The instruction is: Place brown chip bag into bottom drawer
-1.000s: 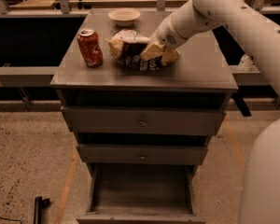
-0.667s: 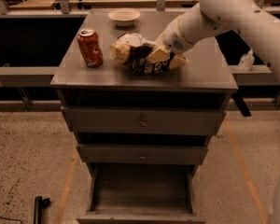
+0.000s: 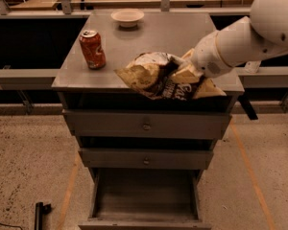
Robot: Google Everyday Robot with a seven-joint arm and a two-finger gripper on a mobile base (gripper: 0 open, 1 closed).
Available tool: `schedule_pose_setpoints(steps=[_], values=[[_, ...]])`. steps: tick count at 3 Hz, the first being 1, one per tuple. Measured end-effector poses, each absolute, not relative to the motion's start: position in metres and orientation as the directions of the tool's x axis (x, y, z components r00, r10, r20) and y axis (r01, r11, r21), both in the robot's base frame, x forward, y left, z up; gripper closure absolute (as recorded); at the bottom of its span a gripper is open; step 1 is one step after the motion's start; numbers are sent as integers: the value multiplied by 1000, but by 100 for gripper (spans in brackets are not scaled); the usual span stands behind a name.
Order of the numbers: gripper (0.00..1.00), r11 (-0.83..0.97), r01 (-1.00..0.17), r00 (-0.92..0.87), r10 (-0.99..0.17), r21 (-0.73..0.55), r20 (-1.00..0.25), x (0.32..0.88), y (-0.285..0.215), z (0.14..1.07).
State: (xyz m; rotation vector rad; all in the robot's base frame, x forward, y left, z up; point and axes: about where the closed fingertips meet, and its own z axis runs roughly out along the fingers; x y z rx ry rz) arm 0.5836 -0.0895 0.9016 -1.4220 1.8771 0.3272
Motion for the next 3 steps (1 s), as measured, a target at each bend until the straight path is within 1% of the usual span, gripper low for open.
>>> schedule_pose_setpoints(steps=[1,2,3], values=[[100,356,-923,-161,-705,-148,-691,528,-92,884],[100,344,-934,-184,-700,-99,-690,498,-84,864],[100,345,-934,-193,-697,-88,-691,494,-82,856]])
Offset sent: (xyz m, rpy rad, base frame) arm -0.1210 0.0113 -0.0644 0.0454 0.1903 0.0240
